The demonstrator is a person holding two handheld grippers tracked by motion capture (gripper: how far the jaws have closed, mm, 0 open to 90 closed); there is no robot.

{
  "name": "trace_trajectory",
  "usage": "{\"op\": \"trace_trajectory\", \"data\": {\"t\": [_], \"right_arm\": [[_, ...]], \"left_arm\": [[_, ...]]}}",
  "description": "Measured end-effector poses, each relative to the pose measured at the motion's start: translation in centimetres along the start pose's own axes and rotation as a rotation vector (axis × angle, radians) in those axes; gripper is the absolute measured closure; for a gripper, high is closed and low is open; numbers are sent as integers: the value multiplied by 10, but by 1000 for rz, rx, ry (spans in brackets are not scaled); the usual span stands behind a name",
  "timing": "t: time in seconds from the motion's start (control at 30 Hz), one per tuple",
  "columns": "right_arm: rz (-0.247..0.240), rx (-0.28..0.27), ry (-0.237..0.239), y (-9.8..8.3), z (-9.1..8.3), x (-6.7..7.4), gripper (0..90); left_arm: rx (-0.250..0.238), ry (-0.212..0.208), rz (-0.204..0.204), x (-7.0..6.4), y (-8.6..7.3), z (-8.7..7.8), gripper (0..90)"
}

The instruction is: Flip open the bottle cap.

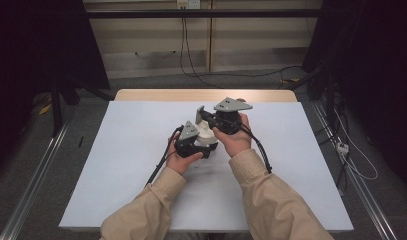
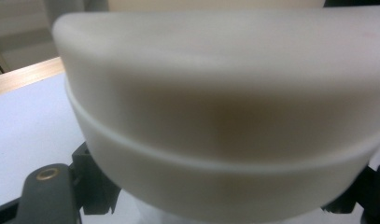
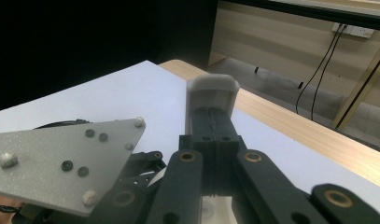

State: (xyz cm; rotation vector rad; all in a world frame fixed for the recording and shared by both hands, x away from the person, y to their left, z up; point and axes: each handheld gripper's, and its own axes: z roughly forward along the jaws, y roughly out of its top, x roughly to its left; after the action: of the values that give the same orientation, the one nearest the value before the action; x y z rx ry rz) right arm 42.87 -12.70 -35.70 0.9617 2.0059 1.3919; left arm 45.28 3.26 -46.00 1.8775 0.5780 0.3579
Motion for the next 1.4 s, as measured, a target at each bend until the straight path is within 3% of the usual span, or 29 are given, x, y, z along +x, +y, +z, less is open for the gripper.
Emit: {"op": "trace_trajectory", "data": {"t": [1.4], "right_arm": [[-15, 12, -1, 2, 19, -2, 900]], "left_arm": [[-4, -8, -9, 1, -1, 0, 186]]}}
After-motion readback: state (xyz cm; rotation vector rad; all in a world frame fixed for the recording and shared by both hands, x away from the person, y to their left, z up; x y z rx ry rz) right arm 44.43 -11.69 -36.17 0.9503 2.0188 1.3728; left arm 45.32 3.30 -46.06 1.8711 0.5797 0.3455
